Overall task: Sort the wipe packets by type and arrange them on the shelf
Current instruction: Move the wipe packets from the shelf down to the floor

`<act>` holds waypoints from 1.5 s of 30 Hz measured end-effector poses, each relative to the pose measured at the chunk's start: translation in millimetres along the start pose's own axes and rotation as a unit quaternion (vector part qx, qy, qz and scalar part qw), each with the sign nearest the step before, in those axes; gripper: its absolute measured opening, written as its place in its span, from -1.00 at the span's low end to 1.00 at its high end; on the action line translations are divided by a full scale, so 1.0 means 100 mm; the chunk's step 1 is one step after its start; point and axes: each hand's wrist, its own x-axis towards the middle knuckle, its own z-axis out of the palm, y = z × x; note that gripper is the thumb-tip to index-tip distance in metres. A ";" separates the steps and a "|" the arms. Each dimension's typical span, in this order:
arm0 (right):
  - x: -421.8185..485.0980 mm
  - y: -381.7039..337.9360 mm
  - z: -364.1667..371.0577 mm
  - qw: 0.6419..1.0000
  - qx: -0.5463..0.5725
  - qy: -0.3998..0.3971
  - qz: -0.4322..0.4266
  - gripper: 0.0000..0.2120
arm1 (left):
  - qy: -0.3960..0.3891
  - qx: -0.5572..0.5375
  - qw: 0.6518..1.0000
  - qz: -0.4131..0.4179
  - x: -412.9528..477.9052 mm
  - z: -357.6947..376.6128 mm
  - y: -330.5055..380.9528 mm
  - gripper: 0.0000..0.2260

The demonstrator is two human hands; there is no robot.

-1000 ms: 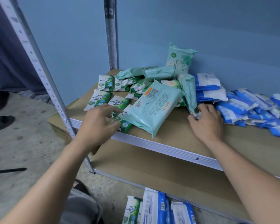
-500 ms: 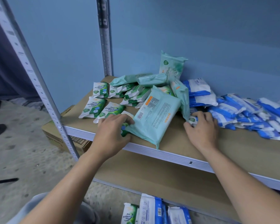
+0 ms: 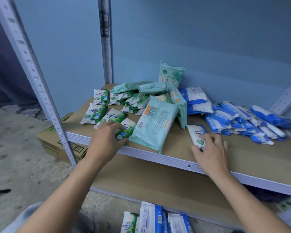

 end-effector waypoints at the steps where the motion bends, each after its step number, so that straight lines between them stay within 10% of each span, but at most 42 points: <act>1: -0.01 0.00 -0.02 1.000 -0.006 -0.012 0.005 -0.59 | 0.002 -0.003 1.000 0.005 -0.01 0.00 -0.02 -0.73; 10: -0.17 0.05 -0.18 0.994 -0.072 -0.081 -0.002 -0.61 | 0.052 -0.021 0.998 -0.032 -0.16 0.08 0.04 -0.71; 23: -1.31 0.21 -0.19 0.998 -0.018 0.016 -0.062 -0.39 | 0.093 -0.093 0.984 -0.120 -0.92 0.14 0.30 -0.57; 45: -2.45 1.07 1.44 0.913 -0.003 -0.378 0.155 -0.28 | -0.174 -0.105 0.918 -0.340 -2.40 1.73 -0.38 -0.61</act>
